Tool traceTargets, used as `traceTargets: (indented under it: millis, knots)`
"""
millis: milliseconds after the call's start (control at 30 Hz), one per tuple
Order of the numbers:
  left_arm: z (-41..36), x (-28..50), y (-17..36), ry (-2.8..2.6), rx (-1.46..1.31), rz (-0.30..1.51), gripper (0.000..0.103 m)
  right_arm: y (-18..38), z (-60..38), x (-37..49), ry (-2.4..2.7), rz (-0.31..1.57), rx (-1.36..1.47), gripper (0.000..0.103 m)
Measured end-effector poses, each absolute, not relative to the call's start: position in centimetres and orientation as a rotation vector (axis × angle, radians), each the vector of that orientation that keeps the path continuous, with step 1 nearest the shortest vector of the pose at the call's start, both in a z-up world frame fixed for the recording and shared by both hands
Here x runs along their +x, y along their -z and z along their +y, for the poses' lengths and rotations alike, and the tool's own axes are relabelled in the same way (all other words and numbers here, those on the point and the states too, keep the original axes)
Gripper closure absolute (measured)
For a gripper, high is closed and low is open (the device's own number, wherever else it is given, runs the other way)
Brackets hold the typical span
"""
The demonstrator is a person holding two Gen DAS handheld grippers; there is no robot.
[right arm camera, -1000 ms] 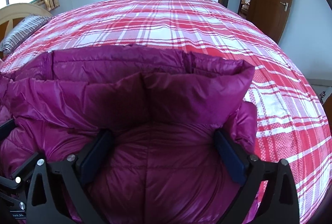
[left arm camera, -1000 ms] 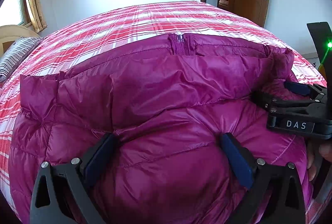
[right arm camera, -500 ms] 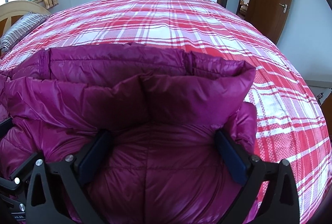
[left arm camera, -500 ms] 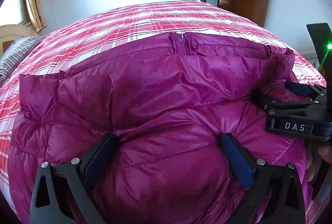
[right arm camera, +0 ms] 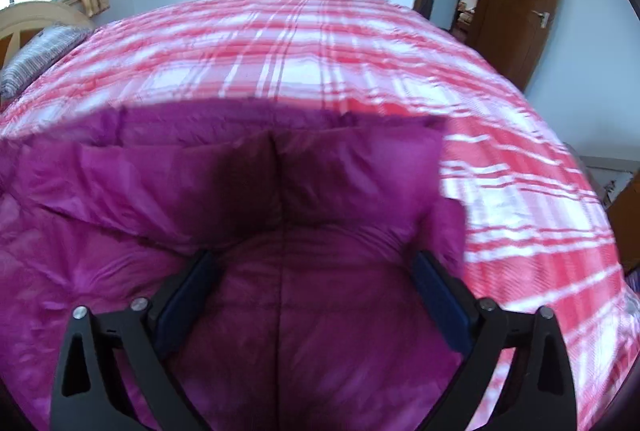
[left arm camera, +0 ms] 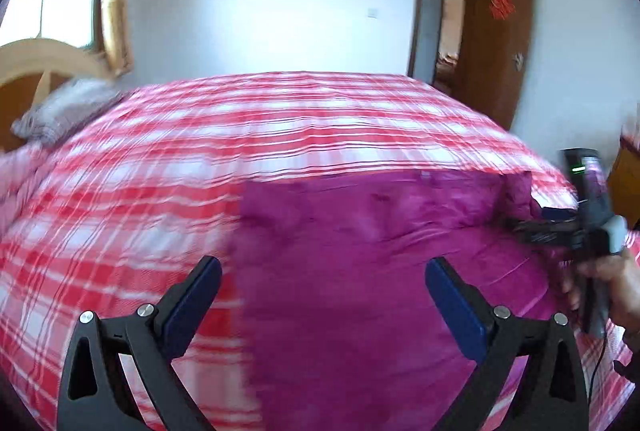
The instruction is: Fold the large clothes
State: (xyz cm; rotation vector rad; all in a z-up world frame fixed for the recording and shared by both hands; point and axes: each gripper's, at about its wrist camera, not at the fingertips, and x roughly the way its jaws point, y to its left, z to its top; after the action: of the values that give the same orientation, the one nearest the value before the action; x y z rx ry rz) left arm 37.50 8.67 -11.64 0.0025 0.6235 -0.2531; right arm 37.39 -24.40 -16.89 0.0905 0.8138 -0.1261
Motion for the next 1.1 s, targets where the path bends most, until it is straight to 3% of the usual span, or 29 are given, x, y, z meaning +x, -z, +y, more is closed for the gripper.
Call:
traceTargets:
  millis: [167, 333, 467, 700, 733, 767, 800, 1100]
  knots:
    - [15.0, 39.8, 16.3, 0.325, -0.234, 0.765, 0.001, 13.0, -19.3, 34.2, -0.016, 0.685, 0.056, 0.002]
    - [16.5, 41.7, 20.3, 0.404, -0.463, 0.833, 0.001, 16.4, -14.7, 35.3, -0.081, 0.766, -0.07, 0.002]
    - [16.1, 41.7, 21.0, 0.477, -0.509, 0.836, 0.001, 19.7, -15.0, 36.8, -0.054, 0.821, -0.076, 0.0]
    - [13.8, 42.4, 21.0, 0.614, -0.475, 0.884, 0.003, 20.0, -15.6, 37.3, -0.066, 0.826, -0.054, 0.0]
    - [13.5, 42.3, 21.0, 0.618, -0.46, 0.891, 0.01, 19.9, -15.5, 37.4, -0.065, 0.823, -0.057, 0.0]
    - [13.2, 42.3, 21.1, 0.637, -0.466, 0.898, 0.031, 19.9, -15.5, 37.4, -0.066, 0.819, -0.056, 0.0]
    - [13.2, 42.5, 21.4, 0.66, -0.494, 0.92, 0.042, 19.9, -15.2, 37.3, -0.068, 0.817, -0.053, 0.0]
    - [13.8, 42.3, 21.3, 0.701, -0.617, 0.885, 0.079, 20.2, -15.6, 36.4, -0.078, 0.803, -0.05, 0.0]
